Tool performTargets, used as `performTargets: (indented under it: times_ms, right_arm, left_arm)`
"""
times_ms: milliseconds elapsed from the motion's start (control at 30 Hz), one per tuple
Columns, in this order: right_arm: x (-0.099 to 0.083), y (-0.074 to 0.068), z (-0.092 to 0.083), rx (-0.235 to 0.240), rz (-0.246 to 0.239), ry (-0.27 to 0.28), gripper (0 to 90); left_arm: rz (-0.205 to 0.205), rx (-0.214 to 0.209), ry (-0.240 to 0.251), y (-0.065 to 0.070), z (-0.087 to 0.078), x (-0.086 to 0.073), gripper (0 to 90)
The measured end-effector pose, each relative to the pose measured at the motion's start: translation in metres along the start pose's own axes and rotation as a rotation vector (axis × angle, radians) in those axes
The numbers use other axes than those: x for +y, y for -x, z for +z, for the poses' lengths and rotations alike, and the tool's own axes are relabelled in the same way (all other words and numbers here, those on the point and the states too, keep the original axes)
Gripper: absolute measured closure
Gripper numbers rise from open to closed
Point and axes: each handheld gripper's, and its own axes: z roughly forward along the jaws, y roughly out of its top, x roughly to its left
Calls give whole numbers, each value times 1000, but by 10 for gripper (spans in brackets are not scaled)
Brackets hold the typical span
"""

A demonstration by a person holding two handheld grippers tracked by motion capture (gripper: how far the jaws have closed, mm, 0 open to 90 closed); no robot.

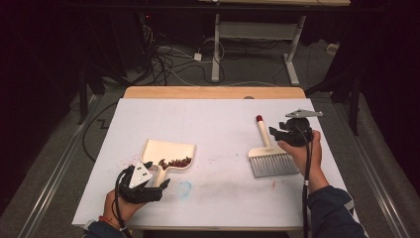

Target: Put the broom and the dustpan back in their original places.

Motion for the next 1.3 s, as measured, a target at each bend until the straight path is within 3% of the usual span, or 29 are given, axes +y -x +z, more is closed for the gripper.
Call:
performTargets:
  times_ms: [200, 500, 767, 833, 900, 1067, 1167, 1300]
  right_arm:
    - [-1, -1, -7, 30, -15, 59, 511]
    - [-1, -4, -11, 34, -48, 104, 455]
    - [1, -9, -18, 33, -52, 172, 340]
    - [2, -10, -19, 27, -50, 178, 266]
    - [2, -10, -20, 38, -50, 189, 281]
    - [2, -13, -23, 64, -48, 221, 211]
    - [3, -17, -24, 42, -54, 223, 201]
    - [4, -21, -27, 49, -75, 235, 205]
  left_arm:
    - [0, -8, -9, 1, 2, -1, 192]
    - [14, -21, -20, 4, 4, -1, 192]
    - [19, -28, -20, 5, 5, -1, 192]
    - [22, -24, -25, 5, 6, -1, 192]
    - [28, -23, -32, 6, 7, -1, 192]
    - [28, -34, -27, 6, 7, -1, 192]
    - [22, -29, -32, 5, 7, -1, 192]
    - [11, -31, -25, 4, 7, -2, 192]
